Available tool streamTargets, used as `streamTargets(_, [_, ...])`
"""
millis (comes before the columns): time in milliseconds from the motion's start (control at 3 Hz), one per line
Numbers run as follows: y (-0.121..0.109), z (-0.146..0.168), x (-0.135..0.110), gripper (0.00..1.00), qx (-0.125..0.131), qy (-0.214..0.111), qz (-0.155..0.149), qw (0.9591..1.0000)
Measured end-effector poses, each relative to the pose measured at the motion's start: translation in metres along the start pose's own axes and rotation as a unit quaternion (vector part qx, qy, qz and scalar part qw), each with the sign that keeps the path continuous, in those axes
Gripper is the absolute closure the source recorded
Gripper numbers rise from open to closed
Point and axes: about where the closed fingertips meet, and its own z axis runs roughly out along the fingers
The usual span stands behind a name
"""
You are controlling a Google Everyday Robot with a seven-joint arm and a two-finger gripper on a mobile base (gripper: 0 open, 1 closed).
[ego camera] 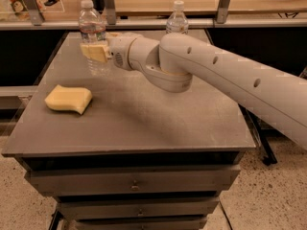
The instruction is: Move water bottle near sponge
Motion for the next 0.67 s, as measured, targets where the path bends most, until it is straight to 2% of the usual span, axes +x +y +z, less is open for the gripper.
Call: streamTargets(667, [0.019,-0.016,0.014,1.0,-0.017,0.002,-0.008,0.9998])
